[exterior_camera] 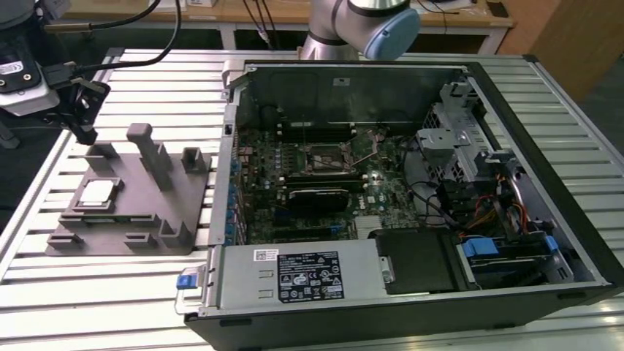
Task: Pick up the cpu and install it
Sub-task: 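Pick up the cpu and move it towards the insertion slot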
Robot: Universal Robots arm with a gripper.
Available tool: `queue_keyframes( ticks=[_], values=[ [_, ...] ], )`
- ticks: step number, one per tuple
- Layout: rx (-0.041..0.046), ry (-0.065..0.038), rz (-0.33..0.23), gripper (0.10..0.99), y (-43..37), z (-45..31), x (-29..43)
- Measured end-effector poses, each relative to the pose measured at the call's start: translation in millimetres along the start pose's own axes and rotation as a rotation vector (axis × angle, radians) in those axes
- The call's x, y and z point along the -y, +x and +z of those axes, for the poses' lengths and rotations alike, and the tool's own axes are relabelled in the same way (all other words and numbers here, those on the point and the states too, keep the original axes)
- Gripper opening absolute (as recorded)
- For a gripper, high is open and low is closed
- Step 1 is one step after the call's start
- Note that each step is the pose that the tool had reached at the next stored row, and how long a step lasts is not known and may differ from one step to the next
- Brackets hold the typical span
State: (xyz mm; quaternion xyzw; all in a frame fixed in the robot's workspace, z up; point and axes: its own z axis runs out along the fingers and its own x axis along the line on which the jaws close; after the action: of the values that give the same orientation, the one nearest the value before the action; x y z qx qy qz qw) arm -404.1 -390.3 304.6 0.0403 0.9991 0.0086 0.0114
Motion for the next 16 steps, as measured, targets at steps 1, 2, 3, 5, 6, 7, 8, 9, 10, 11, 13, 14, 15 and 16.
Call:
queue_keyframes(
  ticks=[1, 2, 3, 5, 6, 7, 8, 9, 10, 11, 13, 14, 15, 16],
  values=[
    [0.0000, 0.000, 0.000, 0.106, 0.0, 0.2, 0.0],
    [0.0000, 0.000, 0.000, 0.106, 0.0, 0.2, 0.0],
    [0.0000, 0.000, 0.000, 0.106, 0.0, 0.3, 0.0],
    [0.0000, 0.000, 0.000, 0.106, 0.0, 0.3, 0.0],
    [0.0000, 0.000, 0.000, 0.106, 0.0, 0.3, 0.0],
    [0.0000, 0.000, 0.000, 0.106, 0.0, 0.4, 0.0],
    [0.0001, 0.000, 0.000, 0.106, 0.0, 0.4, 0.0],
    [0.0003, 0.000, 0.000, 0.106, 0.1, 0.9, 0.0],
    [0.0005, 0.000, 0.000, 0.106, 0.1, 1.6, 0.0],
    [0.0002, 0.000, 0.000, 0.106, 0.2, 2.3, 0.1],
    [-0.0001, 0.000, 0.000, 0.106, 0.6, 4.6, 0.3],
    [-0.0001, 0.000, 0.000, 0.106, 0.7, 5.9, 0.5],
    [-0.0002, 0.000, 0.000, 0.106, 0.9, 7.2, 0.9],
    [-0.0003, 0.000, 0.000, 0.106, 0.9, 8.5, 1.3]
  ],
)
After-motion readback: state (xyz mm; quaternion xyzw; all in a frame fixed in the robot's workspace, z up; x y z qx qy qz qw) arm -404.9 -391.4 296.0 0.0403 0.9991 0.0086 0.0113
